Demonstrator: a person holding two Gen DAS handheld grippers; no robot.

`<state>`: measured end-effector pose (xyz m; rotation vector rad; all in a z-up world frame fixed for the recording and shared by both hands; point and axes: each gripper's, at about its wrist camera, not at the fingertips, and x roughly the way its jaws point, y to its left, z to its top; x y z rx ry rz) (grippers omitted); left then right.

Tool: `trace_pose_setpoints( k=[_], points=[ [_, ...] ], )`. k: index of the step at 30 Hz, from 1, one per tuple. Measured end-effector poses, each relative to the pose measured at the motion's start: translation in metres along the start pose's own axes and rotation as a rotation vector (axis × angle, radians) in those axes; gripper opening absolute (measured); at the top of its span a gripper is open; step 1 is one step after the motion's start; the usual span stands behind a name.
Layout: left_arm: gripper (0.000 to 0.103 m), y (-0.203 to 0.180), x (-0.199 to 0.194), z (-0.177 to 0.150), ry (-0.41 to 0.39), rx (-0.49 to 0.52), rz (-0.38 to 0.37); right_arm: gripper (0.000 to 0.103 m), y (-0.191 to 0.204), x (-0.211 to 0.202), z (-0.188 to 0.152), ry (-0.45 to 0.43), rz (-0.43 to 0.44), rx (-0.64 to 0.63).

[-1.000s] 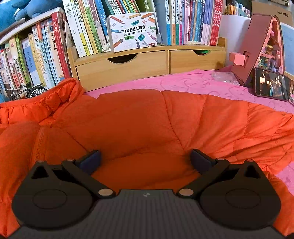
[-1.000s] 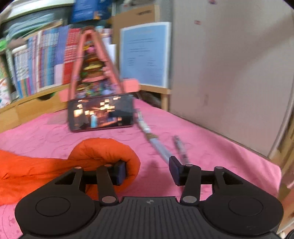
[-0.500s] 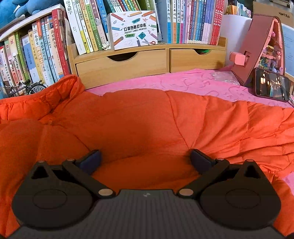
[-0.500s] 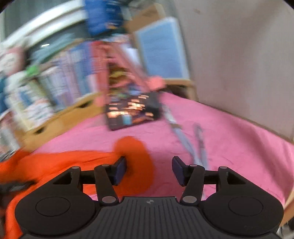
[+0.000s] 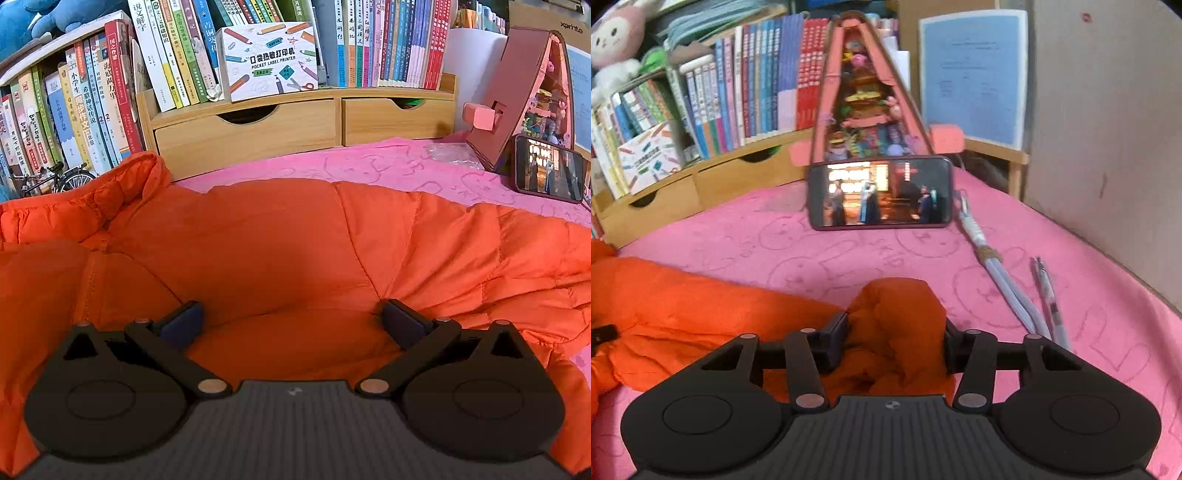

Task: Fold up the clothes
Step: 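Lay the sleeve flat on the bed and open the right tool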

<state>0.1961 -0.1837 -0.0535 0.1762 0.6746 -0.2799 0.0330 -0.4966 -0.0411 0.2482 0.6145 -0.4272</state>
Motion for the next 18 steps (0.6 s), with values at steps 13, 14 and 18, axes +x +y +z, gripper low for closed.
trace_pose_setpoints(
  k=[13,14,18],
  points=[
    [0.103,0.000,0.000,0.000,0.001,-0.001,0.008,0.048,-0.066,-0.056,-0.005,-0.132,0.095,0.138],
    [0.103,0.000,0.000,-0.001,0.000,0.000,0.008,0.062,-0.055,-0.054,-0.010,-0.117,0.120,0.113],
    [0.103,0.000,-0.001,-0.001,-0.001,0.003,0.012,0.063,-0.001,-0.022,-0.021,-0.036,0.087,-0.005]
  ],
)
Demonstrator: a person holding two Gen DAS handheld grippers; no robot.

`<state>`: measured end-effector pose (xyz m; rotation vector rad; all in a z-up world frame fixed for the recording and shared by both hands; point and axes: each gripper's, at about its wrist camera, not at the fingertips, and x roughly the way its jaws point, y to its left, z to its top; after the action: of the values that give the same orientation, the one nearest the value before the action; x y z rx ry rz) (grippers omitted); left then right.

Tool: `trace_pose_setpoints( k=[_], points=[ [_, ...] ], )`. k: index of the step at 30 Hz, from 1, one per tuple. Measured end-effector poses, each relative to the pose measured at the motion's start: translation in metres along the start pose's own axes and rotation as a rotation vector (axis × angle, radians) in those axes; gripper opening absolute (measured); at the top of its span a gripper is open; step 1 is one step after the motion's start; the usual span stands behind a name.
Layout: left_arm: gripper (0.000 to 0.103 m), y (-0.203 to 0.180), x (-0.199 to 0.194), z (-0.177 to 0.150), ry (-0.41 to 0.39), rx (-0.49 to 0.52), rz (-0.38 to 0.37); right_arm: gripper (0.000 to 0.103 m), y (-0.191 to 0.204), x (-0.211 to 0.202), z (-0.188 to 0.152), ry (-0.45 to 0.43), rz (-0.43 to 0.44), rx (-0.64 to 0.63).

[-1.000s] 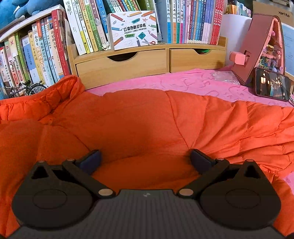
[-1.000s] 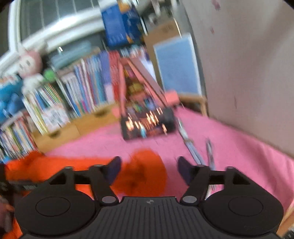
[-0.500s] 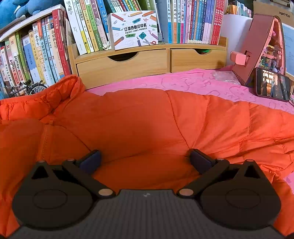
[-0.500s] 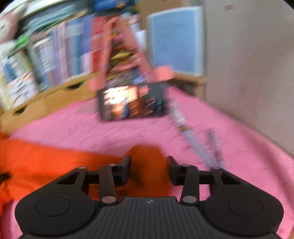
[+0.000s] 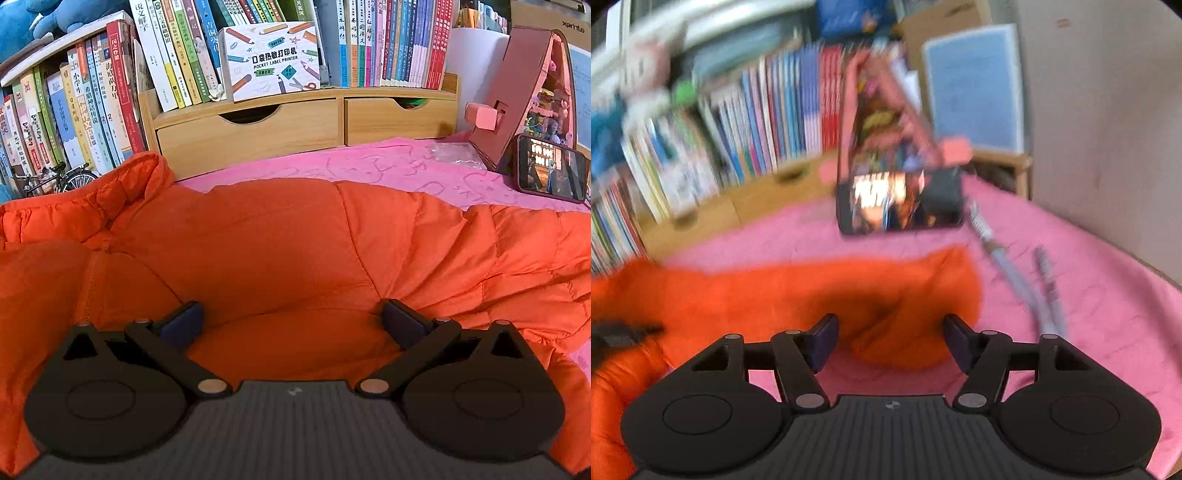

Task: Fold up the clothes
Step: 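Lay the sleeve flat on the bed and open the right tool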

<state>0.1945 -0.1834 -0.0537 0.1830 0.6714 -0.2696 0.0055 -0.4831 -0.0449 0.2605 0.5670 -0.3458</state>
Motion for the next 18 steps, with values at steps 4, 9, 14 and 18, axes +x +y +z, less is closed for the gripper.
trace_pose_setpoints(
  k=[4,9,14,18],
  points=[
    [0.103,0.001,0.000,0.000,0.001,-0.005,-0.002,0.034,0.021,0.027,0.007,-0.061,-0.230,-0.050],
    [0.103,0.002,0.000,-0.001,0.002,-0.008,-0.007,0.016,-0.026,0.034,0.027,-0.062,-0.322,0.112],
    [0.103,0.001,0.001,0.000,0.002,-0.007,-0.001,0.024,-0.029,0.011,0.021,-0.126,-0.338,0.043],
    [0.103,0.001,0.002,0.000,0.001,-0.006,0.002,0.051,-0.031,0.012,0.024,-0.140,-0.140,0.137]
  ],
)
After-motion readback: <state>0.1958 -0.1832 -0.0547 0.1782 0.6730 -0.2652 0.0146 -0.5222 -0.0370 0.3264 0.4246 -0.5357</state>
